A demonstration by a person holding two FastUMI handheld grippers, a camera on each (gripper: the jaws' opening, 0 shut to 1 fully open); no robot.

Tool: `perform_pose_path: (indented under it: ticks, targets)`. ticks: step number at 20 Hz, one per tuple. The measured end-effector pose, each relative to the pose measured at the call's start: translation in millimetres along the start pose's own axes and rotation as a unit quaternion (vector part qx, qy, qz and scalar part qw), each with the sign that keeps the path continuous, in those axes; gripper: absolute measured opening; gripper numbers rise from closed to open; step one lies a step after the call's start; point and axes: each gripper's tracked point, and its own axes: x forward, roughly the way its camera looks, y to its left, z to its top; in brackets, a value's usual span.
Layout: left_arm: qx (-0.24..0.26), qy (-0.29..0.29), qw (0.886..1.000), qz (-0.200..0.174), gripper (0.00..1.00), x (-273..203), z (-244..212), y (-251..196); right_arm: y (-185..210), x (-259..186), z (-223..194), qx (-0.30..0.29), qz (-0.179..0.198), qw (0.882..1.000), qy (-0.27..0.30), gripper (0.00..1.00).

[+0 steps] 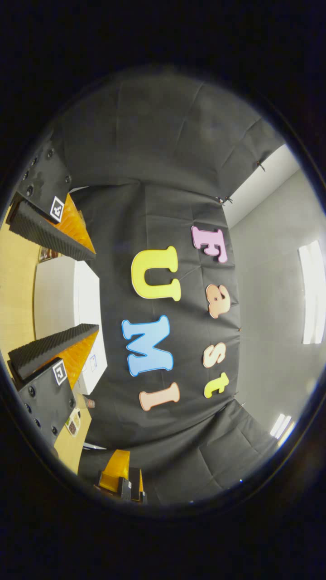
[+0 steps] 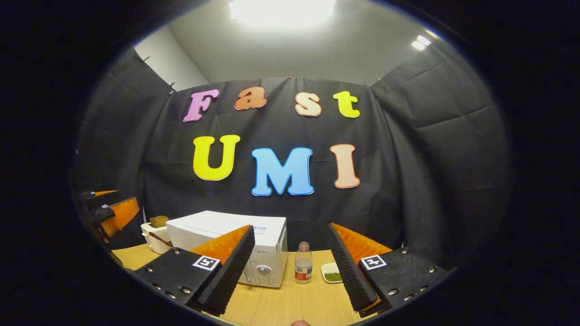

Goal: Open the microwave oven with the left hand, put the food in, and close the microwave oven.

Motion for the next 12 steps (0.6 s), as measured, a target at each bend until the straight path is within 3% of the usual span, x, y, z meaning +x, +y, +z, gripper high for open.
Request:
perform_pose_path:
  ticks: [12]
  targets:
    - [-0.013, 0.046, 0.995, -0.092, 0.94, 62.6, -69.2, -89.3, -46.0, -30.6, 0.3, -0.011, -0.069, 0.998, 0.009, 0.97]
